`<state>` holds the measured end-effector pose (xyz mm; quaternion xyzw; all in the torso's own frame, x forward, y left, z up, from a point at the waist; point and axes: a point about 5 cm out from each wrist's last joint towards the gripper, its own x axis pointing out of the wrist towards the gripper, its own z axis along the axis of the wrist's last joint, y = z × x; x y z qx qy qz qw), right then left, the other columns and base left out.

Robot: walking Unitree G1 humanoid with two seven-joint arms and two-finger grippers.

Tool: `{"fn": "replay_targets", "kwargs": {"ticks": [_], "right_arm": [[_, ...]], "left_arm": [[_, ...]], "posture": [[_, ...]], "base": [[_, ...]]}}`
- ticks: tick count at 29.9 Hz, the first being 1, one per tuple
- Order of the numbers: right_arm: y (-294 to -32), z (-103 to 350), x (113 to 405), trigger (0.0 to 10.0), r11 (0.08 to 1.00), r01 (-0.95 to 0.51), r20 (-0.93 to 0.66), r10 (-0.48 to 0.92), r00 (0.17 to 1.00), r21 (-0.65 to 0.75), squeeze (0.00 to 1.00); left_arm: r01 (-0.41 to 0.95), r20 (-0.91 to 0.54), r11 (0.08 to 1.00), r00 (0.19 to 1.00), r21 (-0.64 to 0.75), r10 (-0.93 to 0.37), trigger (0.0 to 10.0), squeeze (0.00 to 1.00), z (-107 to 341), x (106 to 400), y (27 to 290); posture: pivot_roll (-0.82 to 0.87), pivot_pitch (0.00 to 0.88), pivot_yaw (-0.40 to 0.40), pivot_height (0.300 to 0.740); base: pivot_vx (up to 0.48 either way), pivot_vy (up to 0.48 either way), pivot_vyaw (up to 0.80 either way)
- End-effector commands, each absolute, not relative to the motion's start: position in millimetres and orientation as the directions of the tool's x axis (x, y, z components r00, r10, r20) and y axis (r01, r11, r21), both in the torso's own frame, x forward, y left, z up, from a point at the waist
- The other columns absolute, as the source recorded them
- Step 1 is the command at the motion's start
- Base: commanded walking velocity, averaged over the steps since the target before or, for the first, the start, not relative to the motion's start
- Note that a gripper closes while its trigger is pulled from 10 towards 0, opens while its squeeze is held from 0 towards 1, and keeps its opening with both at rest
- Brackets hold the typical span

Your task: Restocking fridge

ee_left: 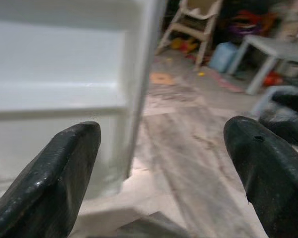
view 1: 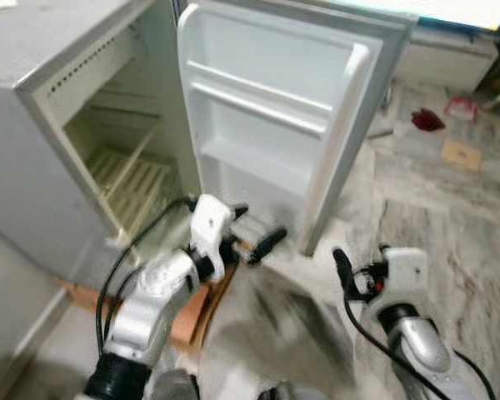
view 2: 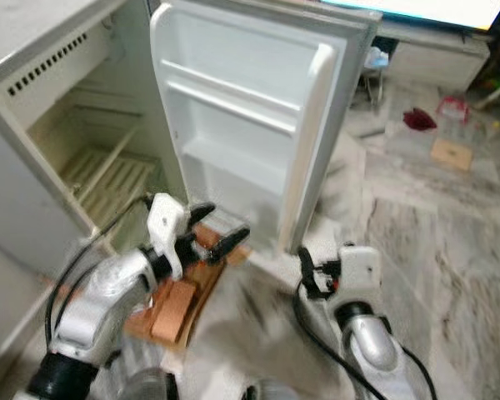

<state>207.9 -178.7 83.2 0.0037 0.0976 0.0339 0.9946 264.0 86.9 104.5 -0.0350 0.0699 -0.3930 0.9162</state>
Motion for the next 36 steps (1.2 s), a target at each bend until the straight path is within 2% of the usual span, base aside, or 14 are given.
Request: {"fn": "replay_targets", "kwargs": {"ticks": [1, 8, 11, 17, 24, 27, 36], "right_arm": [[-174, 85, 211, 10.0, 0.997, -0.076, -0.185, 0.080, 0.980, 0.029, 0.00], [-172, 92, 226, 10.0, 0.997, -0.078, -0.136, 0.080, 0.988, 0.019, 0.00], [-175, 100, 236, 10.0, 0.998, -0.053, -0.109, 0.054, 0.993, 0.015, 0.00], [-175, 107, 246, 10.0, 1.000, -0.018, -0.075, 0.018, 0.997, 0.008, 0.00], [-158, 114, 255, 10.0, 0.999, -0.007, -0.032, 0.009, 0.999, 0.042, 0.00], [-158, 114, 255, 10.0, 0.999, -0.007, -0.033, 0.008, 0.999, 0.042, 0.00], [-161, 120, 267, 10.0, 1.000, 0.000, -0.005, 0.000, 1.000, 0.027, 0.00]], "left_arm": [[0.670, -0.161, 0.733, 0.715, -0.118, -0.680, 10.0, 0.00, 92, 260, 104], [0.614, -0.203, 0.784, 0.759, -0.091, -0.619, 10.0, 0.00, 80, 259, 120], [0.567, -0.206, 0.821, 0.797, -0.073, -0.568, 10.0, 0.00, 79, 264, 127], [0.456, -0.195, 0.890, 0.870, -0.028, -0.452, 10.0, 0.00, 87, 266, 137], [0.474, -0.167, 0.880, 0.865, -0.032, -0.472, 10.0, 0.00, 83, 269, 138], [0.480, -0.144, 0.877, 0.866, -0.035, -0.480, 10.0, 0.00, 85, 272, 136], [0.500, -0.094, 0.866, 0.864, 0.029, -0.495, 10.0, 0.00, 94, 286, 130]], "posture": [[-0.02, 0.092, -0.031, 0.740], [-0.02, 0.078, -0.033, 0.740], [-0.01, 0.072, -0.034, 0.740], [0.03, 0.080, -0.014, 0.740], [-0.03, 0.042, -0.004, 0.740], [-0.04, 0.035, -0.004, 0.740], [-0.06, 0.053, -0.018, 0.740]], "base": [[0.000, -0.480, 0.00], [0.000, -0.480, 0.00], [0.000, 0.000, 0.00], [0.000, -0.080, -0.65], [0.000, -0.133, -0.80], [0.000, -0.440, -0.80], [0.318, -0.355, -0.80]]}}
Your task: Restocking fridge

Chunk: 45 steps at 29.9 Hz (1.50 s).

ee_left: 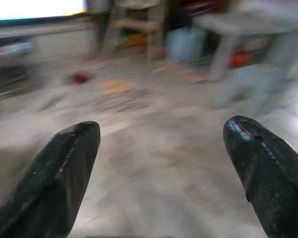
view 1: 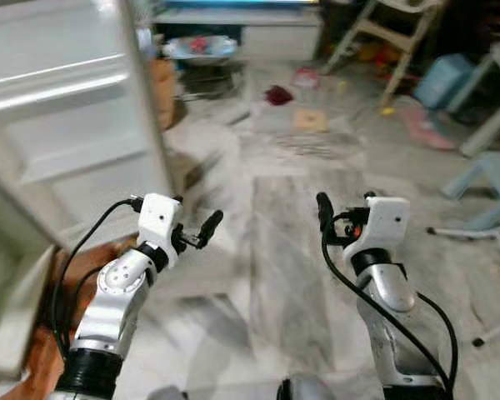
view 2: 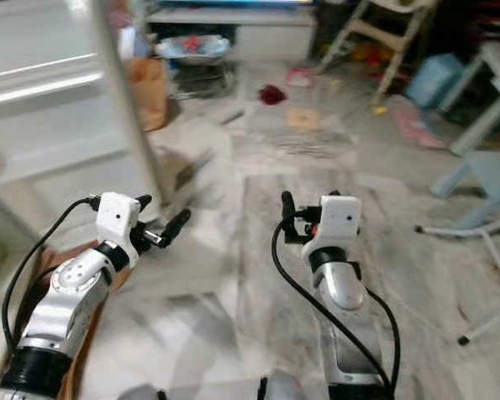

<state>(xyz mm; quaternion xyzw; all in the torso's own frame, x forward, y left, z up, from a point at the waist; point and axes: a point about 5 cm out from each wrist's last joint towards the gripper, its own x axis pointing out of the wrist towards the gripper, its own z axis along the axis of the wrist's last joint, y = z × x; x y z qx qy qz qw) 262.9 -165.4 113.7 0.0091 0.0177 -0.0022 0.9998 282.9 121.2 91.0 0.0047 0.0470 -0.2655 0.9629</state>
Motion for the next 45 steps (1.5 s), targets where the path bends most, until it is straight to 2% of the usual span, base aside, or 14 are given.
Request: {"fn": "replay_targets", "kwargs": {"ticks": [1, 8, 22, 27, 29, 36, 39, 45], "right_arm": [[-161, 122, 268, 10.0, 1.000, -0.002, 0.002, 0.001, 1.000, 0.025, 0.00], [-158, 127, 271, 10.0, 1.000, -0.010, 0.019, 0.010, 1.000, 0.026, 0.00], [-166, 127, 264, 10.0, 0.999, 0.033, 0.017, -0.033, 0.999, 0.029, 0.00], [-166, 125, 263, 10.0, 0.999, 0.037, 0.016, -0.038, 0.999, 0.028, 0.00], [-166, 125, 263, 10.0, 0.999, 0.036, 0.013, -0.036, 0.999, 0.029, 0.00], [-170, 123, 260, 10.0, 0.998, 0.056, 0.007, -0.056, 0.998, 0.018, 0.00], [-173, 124, 259, 10.0, 0.997, 0.069, 0.009, -0.070, 0.998, 0.024, 0.00], [-185, 130, 259, 10.0, 0.986, 0.165, 0.027, -0.166, 0.986, 0.034, 0.00]], "left_arm": [[0.501, -0.092, 0.865, 0.863, 0.035, -0.496, 10.0, 0.00, 94, 288, 130], [0.520, -0.073, 0.853, 0.853, 0.037, -0.517, 10.0, 0.00, 98, 292, 130], [0.557, -0.097, 0.831, 0.827, 0.001, -0.554, 10.0, 0.00, 94, 289, 120], [0.558, -0.114, 0.830, 0.825, 0.006, -0.553, 10.0, 0.00, 92, 288, 120], [0.506, -0.123, 0.862, 0.854, -0.023, -0.505, 10.0, 0.00, 90, 289, 123], [0.529, -0.113, 0.849, 0.843, -0.010, -0.526, 10.0, 0.00, 89, 285, 120], [0.521, -0.107, 0.854, 0.849, 0.005, -0.517, 10.0, 0.00, 90, 287, 118], [0.534, -0.094, 0.845, 0.842, 0.007, -0.531, 10.0, 0.00, 94, 291, 114]], "posture": [[-0.06, 0.053, -0.018, 0.740], [-0.06, 0.066, -0.018, 0.740], [-0.07, 0.092, -0.007, 0.740], [-0.06, 0.087, -0.009, 0.740], [-0.06, 0.084, -0.008, 0.740], [-0.06, 0.078, -0.009, 0.740], [-0.06, 0.076, -0.008, 0.740], [-0.08, 0.072, 0.008, 0.740]], "base": [[0.322, -0.352, -0.80], [0.341, -0.333, -0.80], [0.469, 0.000, -0.76], [0.437, 0.000, 0.00], [0.000, 0.442, 0.00], [0.000, 0.440, 0.00], [0.000, 0.000, 0.00], [0.127, 0.204, 0.00]]}}
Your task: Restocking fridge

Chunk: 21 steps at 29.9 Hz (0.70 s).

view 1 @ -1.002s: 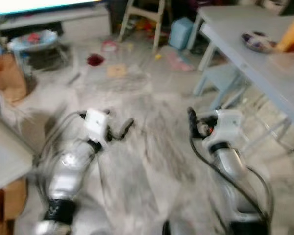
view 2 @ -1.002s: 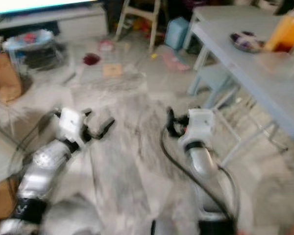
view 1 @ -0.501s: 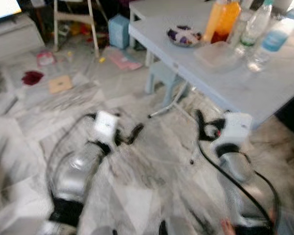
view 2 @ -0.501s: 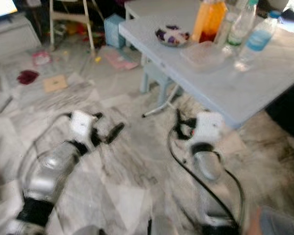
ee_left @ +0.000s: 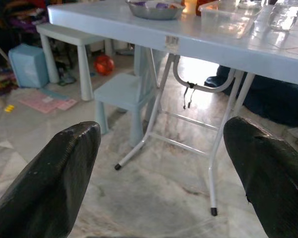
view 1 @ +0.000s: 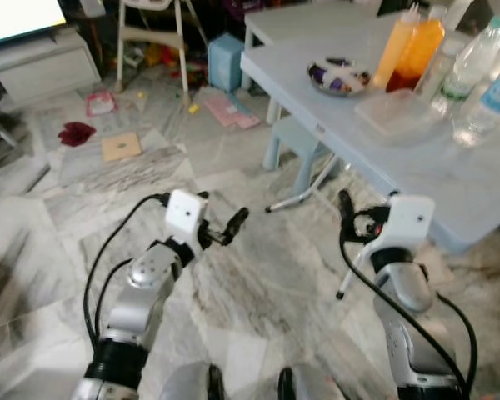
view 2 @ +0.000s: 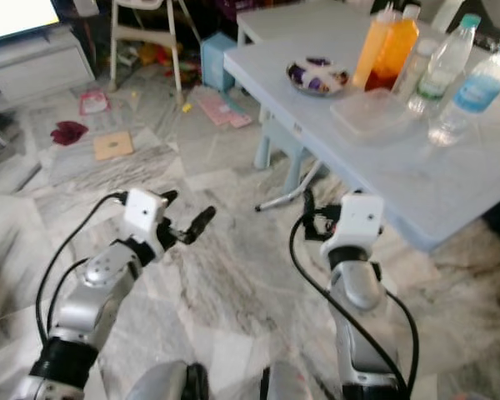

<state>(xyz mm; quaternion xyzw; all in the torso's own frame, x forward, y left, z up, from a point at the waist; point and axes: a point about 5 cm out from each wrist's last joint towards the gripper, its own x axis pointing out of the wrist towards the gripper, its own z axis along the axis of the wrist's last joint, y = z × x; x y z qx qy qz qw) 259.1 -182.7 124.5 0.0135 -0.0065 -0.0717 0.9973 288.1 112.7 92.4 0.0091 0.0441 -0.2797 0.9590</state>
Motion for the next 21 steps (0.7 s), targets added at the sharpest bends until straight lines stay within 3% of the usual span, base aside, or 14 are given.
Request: {"fn": "replay_targets", "kwargs": {"ticks": [1, 5, 13, 21], "right_arm": [[-189.4, 130.1, 259.8, 10.0, 0.979, 0.203, 0.019, -0.204, 0.979, 0.029, 0.00], [-194.9, 129.5, 260.3, 10.0, 0.968, 0.248, 0.010, -0.248, 0.969, 0.043, 0.00], [-192.7, 126.5, 259.3, 10.0, 0.969, 0.243, -0.001, -0.244, 0.970, 0.052, 0.00], [-189.7, 128.3, 259.1, 10.0, 0.972, 0.229, 0.010, -0.230, 0.973, 0.056, 0.00]], "left_arm": [[0.537, -0.091, 0.843, 0.841, 0.020, -0.533, 10.0, 0.00, 94.5, 291.6, 114.1], [0.549, -0.080, 0.835, 0.835, 0.035, -0.545, 10.0, 0.00, 97.0, 293.0, 113.3], [0.544, -0.072, 0.839, 0.838, 0.020, -0.541, 10.0, 0.00, 97.9, 294.5, 111.4], [0.529, -0.061, 0.849, 0.848, 0.011, -0.527, 10.0, 0.00, 96.0, 292.7, 110.0]], "posture": [[-0.08, 0.070, 0.011, 0.740], [-0.08, 0.070, 0.015, 0.740], [-0.07, 0.072, 0.018, 0.740], [-0.07, 0.079, 0.017, 0.740]], "base": [[0.255, 0.405, -0.80], [0.285, 0.384, -0.80], [0.421, 0.000, -0.74], [0.405, 0.139, -0.06]]}}
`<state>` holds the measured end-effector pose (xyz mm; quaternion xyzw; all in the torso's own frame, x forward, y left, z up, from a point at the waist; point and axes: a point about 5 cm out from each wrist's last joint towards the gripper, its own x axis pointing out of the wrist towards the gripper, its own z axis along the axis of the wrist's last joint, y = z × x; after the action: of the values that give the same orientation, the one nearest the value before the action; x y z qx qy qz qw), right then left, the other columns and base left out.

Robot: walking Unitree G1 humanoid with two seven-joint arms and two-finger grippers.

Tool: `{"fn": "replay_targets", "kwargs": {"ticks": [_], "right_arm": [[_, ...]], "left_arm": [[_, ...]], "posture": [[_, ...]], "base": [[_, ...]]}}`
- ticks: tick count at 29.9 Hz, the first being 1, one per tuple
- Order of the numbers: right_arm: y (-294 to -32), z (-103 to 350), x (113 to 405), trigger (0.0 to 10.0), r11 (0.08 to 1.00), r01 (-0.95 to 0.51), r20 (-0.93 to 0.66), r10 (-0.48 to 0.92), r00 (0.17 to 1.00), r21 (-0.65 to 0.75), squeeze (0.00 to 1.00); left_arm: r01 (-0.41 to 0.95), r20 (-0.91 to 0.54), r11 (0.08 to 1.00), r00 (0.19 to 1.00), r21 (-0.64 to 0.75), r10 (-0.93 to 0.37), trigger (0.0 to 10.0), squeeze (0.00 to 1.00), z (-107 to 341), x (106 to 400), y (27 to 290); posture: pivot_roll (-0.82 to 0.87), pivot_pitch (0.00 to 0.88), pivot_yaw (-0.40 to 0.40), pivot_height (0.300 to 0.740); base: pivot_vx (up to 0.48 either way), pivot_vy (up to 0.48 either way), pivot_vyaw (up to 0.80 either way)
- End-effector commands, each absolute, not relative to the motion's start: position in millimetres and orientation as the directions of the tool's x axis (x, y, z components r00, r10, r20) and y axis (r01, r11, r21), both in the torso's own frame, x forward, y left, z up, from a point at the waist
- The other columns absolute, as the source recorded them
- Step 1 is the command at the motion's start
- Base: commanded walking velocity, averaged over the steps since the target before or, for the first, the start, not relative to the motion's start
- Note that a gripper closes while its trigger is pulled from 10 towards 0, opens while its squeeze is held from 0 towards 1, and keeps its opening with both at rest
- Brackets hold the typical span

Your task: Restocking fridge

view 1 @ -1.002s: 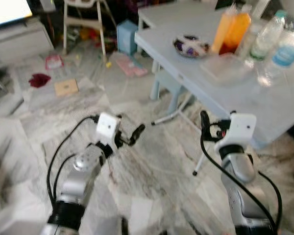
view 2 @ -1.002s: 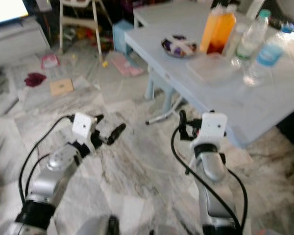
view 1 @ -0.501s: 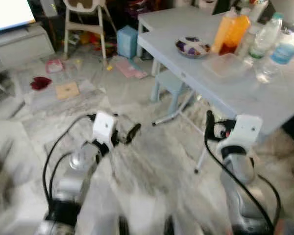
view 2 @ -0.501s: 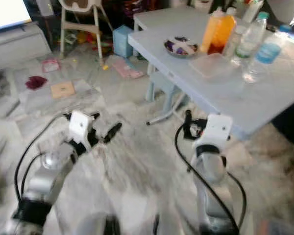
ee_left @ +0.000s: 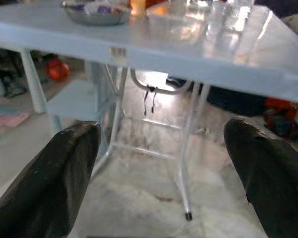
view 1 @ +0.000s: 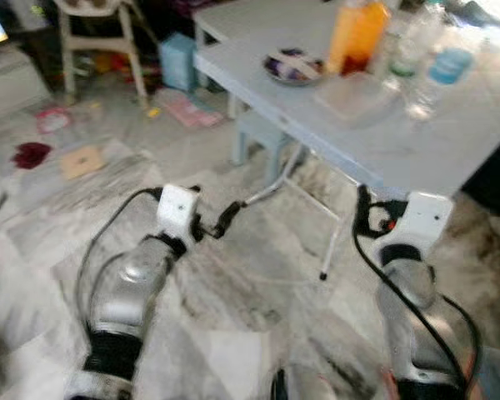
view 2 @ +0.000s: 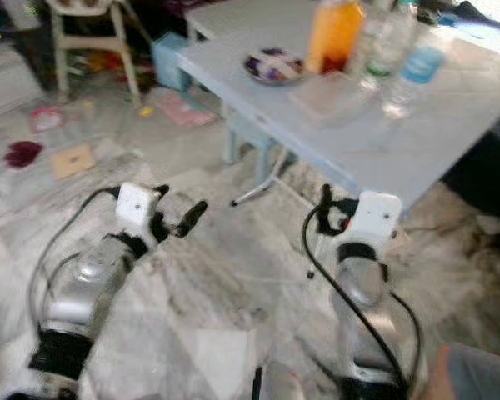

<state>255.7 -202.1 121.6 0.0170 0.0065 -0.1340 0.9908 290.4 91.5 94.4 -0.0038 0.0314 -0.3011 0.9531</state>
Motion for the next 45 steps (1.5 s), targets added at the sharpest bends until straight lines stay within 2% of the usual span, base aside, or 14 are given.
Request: {"fn": "replay_targets", "kwargs": {"ticks": [1, 9, 28, 36, 45], "right_arm": [[-189, 129, 259, 10.0, 0.972, 0.228, 0.011, -0.229, 0.973, 0.055, 0.00], [-185, 132, 260, 10.0, 0.978, 0.206, 0.026, -0.207, 0.978, 0.045, 0.00], [-173, 140, 267, 10.0, 0.984, 0.168, 0.048, -0.171, 0.984, 0.063, 0.00], [-170, 141, 267, 10.0, 0.985, 0.162, 0.056, -0.165, 0.985, 0.058, 0.00], [-169, 142, 264, 10.0, 0.990, 0.141, 0.079, -0.142, 0.987, 0.016, 0.00]], "left_arm": [[0.527, -0.059, 0.850, 0.848, 0.010, -0.526, 10.0, 0.00, 96, 293, 110], [0.524, -0.043, 0.852, 0.851, 0.005, -0.523, 10.0, 0.00, 99, 296, 110], [0.522, 0.035, 0.853, 0.853, -0.004, -0.521, 10.0, 0.00, 118, 300, 104], [0.524, 0.034, 0.851, 0.851, -0.021, -0.524, 10.0, 0.00, 118, 298, 97], [0.483, 0.070, 0.875, 0.874, -0.026, -0.481, 10.0, 0.00, 125, 298, 105]], "posture": [[-0.07, 0.079, 0.017, 0.740], [-0.07, 0.083, 0.016, 0.740], [-0.07, 0.114, 0.016, 0.740], [-0.07, 0.106, 0.017, 0.740], [-0.07, 0.099, 0.024, 0.740]], "base": [[0.386, 0.281, 0.00], [0.335, 0.340, 0.00], [0.287, 0.383, -0.80], [0.461, 0.000, -0.06], [0.438, 0.000, 0.00]]}}
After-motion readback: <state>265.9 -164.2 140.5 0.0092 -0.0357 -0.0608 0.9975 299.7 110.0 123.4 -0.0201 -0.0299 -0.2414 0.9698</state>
